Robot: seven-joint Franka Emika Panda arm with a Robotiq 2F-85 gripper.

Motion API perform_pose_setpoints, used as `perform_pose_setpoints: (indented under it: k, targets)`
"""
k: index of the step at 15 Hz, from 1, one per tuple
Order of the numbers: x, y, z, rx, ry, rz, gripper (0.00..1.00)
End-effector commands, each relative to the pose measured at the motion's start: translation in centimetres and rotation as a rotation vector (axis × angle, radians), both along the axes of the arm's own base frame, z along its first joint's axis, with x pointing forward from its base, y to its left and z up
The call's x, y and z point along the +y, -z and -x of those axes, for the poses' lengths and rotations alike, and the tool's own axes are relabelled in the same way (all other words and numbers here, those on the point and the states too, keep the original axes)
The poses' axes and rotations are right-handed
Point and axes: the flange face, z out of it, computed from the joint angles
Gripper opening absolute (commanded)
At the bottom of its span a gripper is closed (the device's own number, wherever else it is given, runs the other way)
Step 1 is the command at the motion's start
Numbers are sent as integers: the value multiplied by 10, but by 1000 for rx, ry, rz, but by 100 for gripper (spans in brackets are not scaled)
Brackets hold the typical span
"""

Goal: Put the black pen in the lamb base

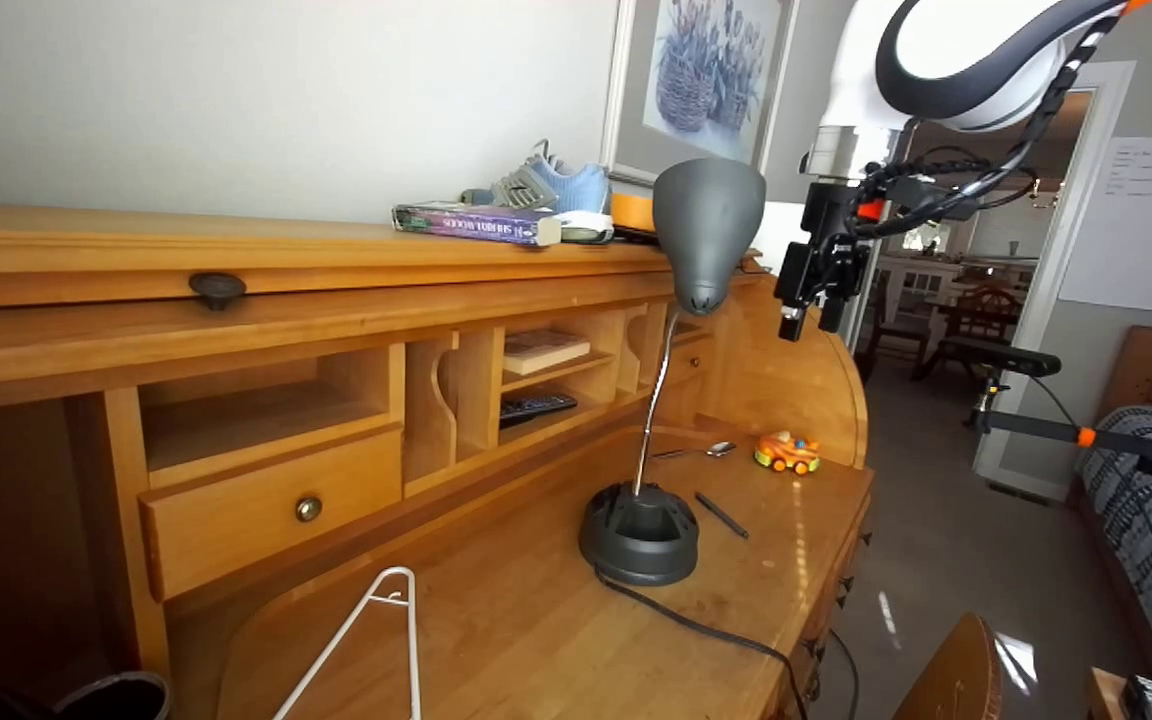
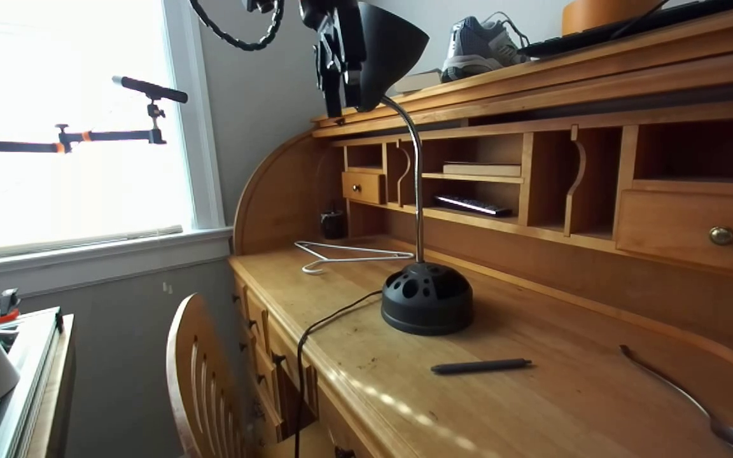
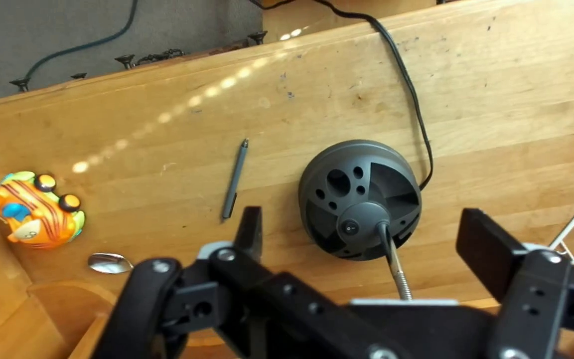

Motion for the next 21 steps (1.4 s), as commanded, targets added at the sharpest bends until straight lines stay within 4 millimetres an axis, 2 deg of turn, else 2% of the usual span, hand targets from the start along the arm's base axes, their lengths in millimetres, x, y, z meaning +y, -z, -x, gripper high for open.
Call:
perform_pose_setpoints:
  k: [1, 4, 10, 16, 17, 19, 21]
  targets:
    - [-26, 10, -14, 42, 49, -43, 100]
    - [-52, 17, -19, 51, 98, -47, 100]
    - [-108, 44, -30, 65, 99, 60, 100]
    - [-160, 102, -37, 31, 89, 83, 100]
    - [-145, 85, -30, 38, 91, 82, 100]
    - [-149, 95, -30, 50, 94, 82, 100]
    - [-146, 91, -32, 41, 88, 84, 100]
